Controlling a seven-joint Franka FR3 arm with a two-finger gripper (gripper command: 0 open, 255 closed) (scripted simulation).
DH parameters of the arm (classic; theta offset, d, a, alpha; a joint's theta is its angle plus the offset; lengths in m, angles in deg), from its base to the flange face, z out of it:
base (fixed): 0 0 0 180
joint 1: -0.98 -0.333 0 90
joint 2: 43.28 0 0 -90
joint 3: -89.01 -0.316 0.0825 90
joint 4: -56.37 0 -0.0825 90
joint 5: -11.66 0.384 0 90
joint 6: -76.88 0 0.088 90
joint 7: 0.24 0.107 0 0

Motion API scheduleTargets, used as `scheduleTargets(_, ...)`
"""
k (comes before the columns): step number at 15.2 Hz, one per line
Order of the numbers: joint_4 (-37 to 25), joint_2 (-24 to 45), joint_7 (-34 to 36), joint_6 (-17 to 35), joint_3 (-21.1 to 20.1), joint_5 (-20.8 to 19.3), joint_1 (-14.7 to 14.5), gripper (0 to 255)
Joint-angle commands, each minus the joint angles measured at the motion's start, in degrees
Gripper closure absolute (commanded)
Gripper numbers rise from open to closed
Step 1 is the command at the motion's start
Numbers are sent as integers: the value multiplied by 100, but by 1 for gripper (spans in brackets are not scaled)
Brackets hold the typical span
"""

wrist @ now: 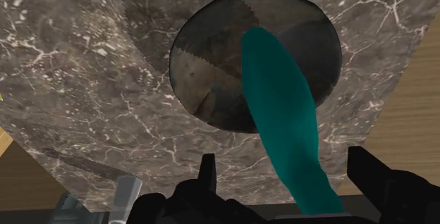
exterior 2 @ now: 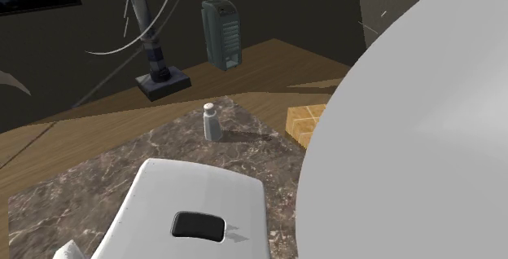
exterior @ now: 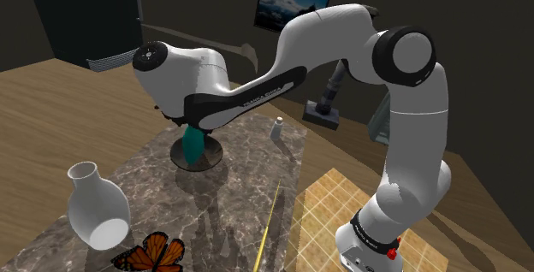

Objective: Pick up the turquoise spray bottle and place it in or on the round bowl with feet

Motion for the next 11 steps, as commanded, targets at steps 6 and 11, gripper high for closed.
scheduleTargets(6, -258, -222, -127, -412, -194, 281, -116, 0)
scheduleTargets(11, -258, -222, -127, -412, -194, 280, -116, 0)
